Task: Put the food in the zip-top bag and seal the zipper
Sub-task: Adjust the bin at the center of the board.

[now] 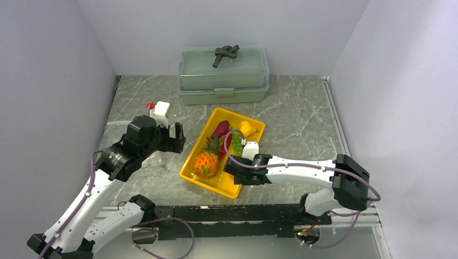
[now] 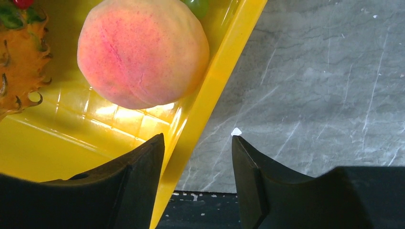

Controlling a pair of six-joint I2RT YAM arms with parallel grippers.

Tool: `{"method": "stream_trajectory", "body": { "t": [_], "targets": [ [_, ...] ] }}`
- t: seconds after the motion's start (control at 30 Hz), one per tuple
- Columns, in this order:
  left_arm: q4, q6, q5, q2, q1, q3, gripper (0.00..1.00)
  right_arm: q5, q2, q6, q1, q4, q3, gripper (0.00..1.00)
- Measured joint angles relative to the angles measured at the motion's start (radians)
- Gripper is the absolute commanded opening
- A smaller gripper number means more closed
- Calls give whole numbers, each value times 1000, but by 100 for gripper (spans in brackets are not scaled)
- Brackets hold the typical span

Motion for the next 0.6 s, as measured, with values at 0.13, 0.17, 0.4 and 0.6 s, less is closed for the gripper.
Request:
{"method": "stream_trajectory", "body": {
  "t": [0.13, 0.17, 0.4, 0.6],
  "targets": [
    [0, 0, 0, 0, 0, 0, 100, 6, 18, 0, 0, 7, 6, 48],
    [0, 0, 0, 0, 0, 0, 100, 8, 21, 0, 0, 8, 7, 46],
    [0, 0, 0, 0, 0, 0, 100, 31, 29, 13, -2, 20, 9, 26],
    [0, 0, 0, 0, 0, 0, 100, 71, 28, 22, -39, 3, 9, 8]
  ]
}}
